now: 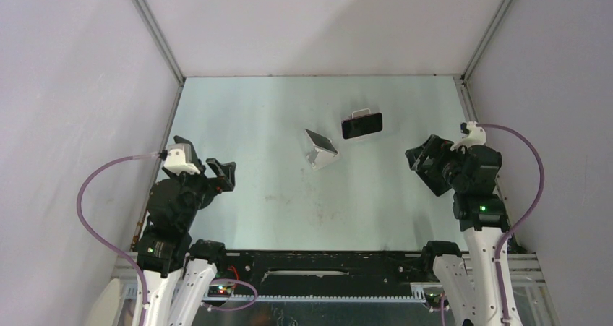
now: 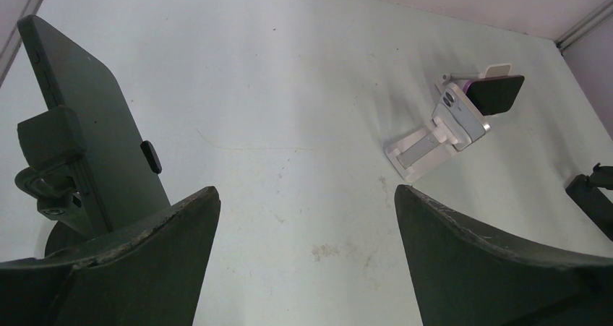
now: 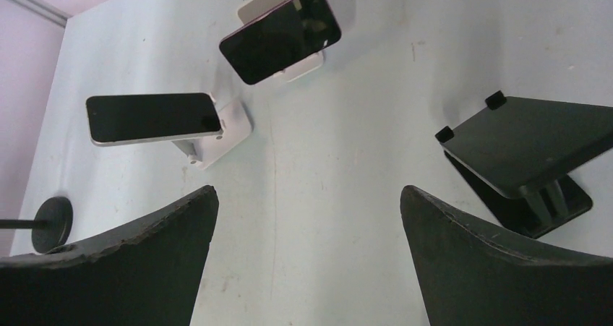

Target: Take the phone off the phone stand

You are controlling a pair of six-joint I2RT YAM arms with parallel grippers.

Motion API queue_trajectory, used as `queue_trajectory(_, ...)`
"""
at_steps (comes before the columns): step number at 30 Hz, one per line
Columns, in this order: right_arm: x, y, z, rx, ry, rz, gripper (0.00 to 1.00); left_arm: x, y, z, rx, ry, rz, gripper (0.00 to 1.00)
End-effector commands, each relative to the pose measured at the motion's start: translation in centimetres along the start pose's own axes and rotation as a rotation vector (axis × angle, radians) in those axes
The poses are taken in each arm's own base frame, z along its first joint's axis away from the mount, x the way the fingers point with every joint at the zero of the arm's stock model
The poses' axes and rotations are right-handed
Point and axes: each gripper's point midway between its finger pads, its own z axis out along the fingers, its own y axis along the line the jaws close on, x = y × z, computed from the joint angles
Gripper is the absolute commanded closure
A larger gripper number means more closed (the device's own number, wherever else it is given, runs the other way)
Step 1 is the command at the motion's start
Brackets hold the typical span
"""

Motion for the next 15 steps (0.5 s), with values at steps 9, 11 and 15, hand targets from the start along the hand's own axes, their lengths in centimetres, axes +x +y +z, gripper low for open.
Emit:
queue_trajectory(9, -1.8, 1.8, 0.1, -0.075, -0.013, 0.023, 0.01, -5.4, -0.5, -1.8, -0.036, -0.132, -0.088, 0.02)
queue_trajectory(11, -2.3, 1.8, -0.2, -0.066, -0.020, 0.025, 0.01, -6.7, -0.5, -2.3, -0.059, -0.139, -0.112, 0.02)
queue_trajectory(15, -2.6, 2.4, -0.9, -0.101, -0.022, 0.012, 0.01, -7.5, -0.6, -2.8, -0.084, -0.086, -0.118, 0.02)
